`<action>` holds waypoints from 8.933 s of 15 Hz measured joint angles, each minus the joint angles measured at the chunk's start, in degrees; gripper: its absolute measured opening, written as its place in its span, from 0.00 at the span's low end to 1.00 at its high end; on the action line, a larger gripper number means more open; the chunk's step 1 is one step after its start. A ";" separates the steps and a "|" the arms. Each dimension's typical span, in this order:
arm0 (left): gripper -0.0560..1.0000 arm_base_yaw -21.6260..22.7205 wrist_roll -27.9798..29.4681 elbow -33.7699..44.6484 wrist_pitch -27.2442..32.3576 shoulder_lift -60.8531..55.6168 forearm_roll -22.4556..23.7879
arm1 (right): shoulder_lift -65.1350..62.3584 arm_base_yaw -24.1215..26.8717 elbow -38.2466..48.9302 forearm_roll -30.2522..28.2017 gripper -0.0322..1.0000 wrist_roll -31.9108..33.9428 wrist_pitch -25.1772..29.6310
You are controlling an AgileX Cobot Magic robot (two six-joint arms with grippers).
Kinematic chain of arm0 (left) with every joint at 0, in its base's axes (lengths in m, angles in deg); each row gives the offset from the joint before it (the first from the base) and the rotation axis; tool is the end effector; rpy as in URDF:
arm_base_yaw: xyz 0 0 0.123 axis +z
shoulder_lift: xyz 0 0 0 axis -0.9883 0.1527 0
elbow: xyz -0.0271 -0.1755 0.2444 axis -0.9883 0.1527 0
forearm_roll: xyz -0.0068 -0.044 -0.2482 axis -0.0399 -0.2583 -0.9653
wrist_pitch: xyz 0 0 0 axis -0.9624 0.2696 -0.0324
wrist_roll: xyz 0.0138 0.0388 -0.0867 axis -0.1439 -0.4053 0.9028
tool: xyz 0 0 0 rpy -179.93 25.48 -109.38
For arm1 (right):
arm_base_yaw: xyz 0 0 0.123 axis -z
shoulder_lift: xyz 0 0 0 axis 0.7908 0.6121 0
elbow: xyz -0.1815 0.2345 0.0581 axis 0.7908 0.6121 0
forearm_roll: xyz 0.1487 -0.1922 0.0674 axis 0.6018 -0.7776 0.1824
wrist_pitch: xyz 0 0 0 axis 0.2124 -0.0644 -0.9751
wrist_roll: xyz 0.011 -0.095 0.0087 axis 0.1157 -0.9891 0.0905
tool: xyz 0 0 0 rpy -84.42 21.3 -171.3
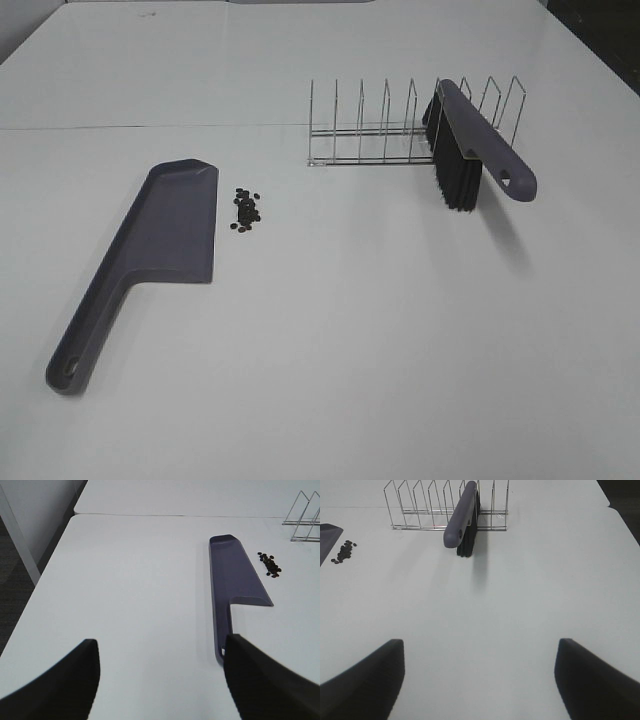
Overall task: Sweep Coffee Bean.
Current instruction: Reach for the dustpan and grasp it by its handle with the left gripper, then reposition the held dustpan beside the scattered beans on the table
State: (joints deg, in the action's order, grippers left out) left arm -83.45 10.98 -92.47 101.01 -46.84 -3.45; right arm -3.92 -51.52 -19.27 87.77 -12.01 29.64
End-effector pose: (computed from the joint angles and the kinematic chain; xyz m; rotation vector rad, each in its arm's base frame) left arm -0.0181 0.0060 0.2772 -0.0843 2.0282 -0.0231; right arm -0.0177 0.0077 0.2747 -0.0329 2.0420 0.0738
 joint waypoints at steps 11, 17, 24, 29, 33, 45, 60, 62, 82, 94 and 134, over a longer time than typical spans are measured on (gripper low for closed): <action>0.68 0.00 0.00 0.00 0.00 0.00 0.00 | 0.00 0.00 0.00 0.00 0.73 0.00 0.00; 0.68 0.00 0.00 0.00 0.00 0.00 0.00 | 0.00 0.00 0.00 0.00 0.73 0.00 0.00; 0.68 0.00 0.00 0.00 0.00 0.00 0.00 | 0.00 0.00 0.00 0.00 0.73 0.00 0.00; 0.68 0.00 0.00 0.00 0.00 0.00 0.00 | 0.00 0.00 0.00 0.00 0.73 0.00 0.00; 0.68 0.00 0.00 0.00 0.00 0.00 0.00 | 0.00 0.00 0.00 0.00 0.73 0.00 0.00; 0.68 0.00 0.00 0.00 0.00 0.00 0.00 | 0.00 0.00 0.00 0.00 0.73 0.00 0.00; 0.68 0.00 0.00 0.00 0.00 0.00 0.00 | 0.00 0.00 0.00 0.00 0.73 0.00 0.00; 0.68 0.00 0.00 0.00 0.00 0.00 0.00 | 0.00 0.00 0.00 0.00 0.73 0.00 0.00; 0.68 0.00 -3.50 -30.19 -13.92 67.32 -12.72 | 0.00 0.00 0.00 0.00 0.73 0.00 0.00; 0.75 -7.68 -4.24 -35.18 -9.05 103.88 -14.67 | 0.00 0.00 0.00 0.00 0.73 0.00 0.00; 0.38 -11.34 -0.29 -35.81 -15.24 108.69 -7.73 | 1.26 0.00 -0.17 1.38 0.73 -0.11 -0.29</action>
State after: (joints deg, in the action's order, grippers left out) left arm -94.80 10.70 -128.28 85.77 61.85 -11.18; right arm -2.66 -51.52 -19.45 89.15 -12.12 29.35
